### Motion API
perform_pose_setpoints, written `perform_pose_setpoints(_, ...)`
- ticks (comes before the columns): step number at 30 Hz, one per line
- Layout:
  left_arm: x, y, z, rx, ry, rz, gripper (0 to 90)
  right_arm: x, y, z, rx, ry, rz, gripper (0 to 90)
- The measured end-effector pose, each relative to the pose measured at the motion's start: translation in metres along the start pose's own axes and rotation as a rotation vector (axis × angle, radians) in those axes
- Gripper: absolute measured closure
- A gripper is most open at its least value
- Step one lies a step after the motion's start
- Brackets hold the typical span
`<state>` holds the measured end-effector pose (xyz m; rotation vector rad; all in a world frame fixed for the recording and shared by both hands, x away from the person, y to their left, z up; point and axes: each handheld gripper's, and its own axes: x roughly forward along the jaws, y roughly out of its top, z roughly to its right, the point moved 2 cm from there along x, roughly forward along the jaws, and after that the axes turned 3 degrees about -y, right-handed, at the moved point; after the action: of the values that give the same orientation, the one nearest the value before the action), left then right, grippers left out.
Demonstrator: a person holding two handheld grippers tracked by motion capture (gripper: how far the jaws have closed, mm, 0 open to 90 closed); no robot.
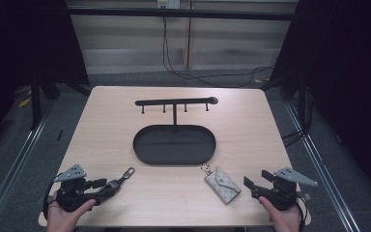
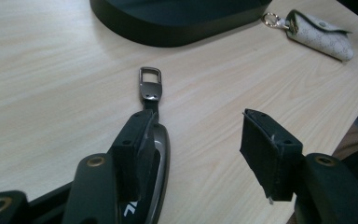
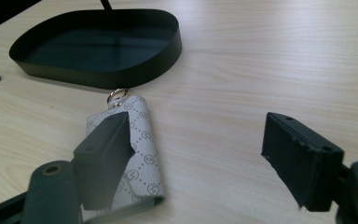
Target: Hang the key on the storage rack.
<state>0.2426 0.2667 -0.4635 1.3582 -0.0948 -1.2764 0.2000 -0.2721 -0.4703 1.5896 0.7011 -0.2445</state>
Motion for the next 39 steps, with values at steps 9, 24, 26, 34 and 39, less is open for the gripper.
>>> perform_pose_setpoints(9,-0.001,0.0,-0.002,0.009,0.012,-0.006,45.3,0.001,-0.001,0.0,-0.02,0.027,-0.026,21.7)
perform_pose_setpoints(24,-0.003,0.01,0.002,0.024,0.039,-0.038,50.2,0.003,-0.001,0.0,-0.016,0.047,-0.052,23.7)
perform_pose_setpoints(26,-0.002,0.013,0.004,0.029,0.028,-0.058,47.0,0.004,-0.001,-0.001,-0.02,0.053,-0.054,24.1)
perform_pose_setpoints(34,0.004,0.024,0.004,0.04,0.017,-0.104,44.0,0.004,-0.001,-0.002,-0.032,0.059,-0.058,24.0)
perform_pose_setpoints(39,0.003,0.03,0.001,0.013,0.011,-0.091,42.8,0.005,-0.001,-0.002,-0.033,0.059,-0.063,22.4)
